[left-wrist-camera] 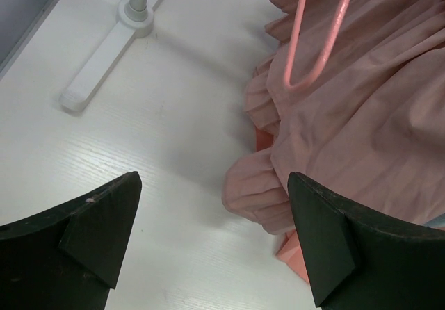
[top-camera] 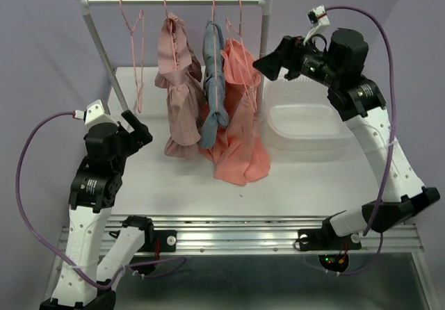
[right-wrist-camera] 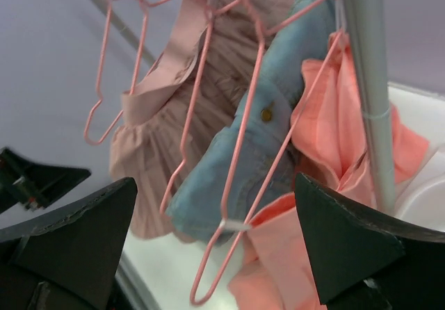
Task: Remove the skirt from the hanger
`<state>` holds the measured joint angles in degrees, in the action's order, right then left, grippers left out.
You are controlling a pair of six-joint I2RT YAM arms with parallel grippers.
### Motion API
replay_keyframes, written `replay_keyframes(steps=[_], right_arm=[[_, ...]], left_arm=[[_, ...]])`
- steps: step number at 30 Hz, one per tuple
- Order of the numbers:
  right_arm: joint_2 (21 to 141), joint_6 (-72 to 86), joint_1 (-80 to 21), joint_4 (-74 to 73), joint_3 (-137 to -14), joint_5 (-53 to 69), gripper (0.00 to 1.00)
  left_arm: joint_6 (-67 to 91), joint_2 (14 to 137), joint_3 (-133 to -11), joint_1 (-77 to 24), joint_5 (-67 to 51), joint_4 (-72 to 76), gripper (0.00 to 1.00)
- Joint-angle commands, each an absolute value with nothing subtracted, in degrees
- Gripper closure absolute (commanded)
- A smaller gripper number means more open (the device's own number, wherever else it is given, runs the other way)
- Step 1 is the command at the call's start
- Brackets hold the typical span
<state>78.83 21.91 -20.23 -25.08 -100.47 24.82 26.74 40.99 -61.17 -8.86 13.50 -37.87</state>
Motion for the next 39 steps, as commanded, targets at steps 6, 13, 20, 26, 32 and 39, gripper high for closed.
replay_keyframes(steps=[6,13,20,26,32,39], right_arm=[[92.01,12.5,-27.59,-23.81,-115.21,13.19,0.0],[99.84,8.27,-32.26,-24.09,-123.49,2.21,0.0],[103.0,4.48,-36.73,-21.89,-124.1,-9.57,0.06],[103.53,1.59,-39.11,-19.08,-123.49,-16.78,0.36],[105.29,0.62,-40.25,-18.81,-125.32,-21.96,0.57],[107.22,-2.46,-41.39,-20.47,-129.02,-25.84,0.69]], left_arm=[[25.14,40.96,-60.74,-8.44,13.8,-35.16,0.01],[25.05,41.4,-59.5,-8.53,12.92,-34.28,0.01],[25.05,40.78,-58.98,-8.53,13.27,-34.37,0.01],[25.05,40.34,-58.71,-8.53,13.27,-34.45,0.01],[24.96,39.9,-58.71,-8.44,14.15,-34.63,0.01],[25.49,39.82,-59.41,-8.53,16.0,-35.59,0.01]])
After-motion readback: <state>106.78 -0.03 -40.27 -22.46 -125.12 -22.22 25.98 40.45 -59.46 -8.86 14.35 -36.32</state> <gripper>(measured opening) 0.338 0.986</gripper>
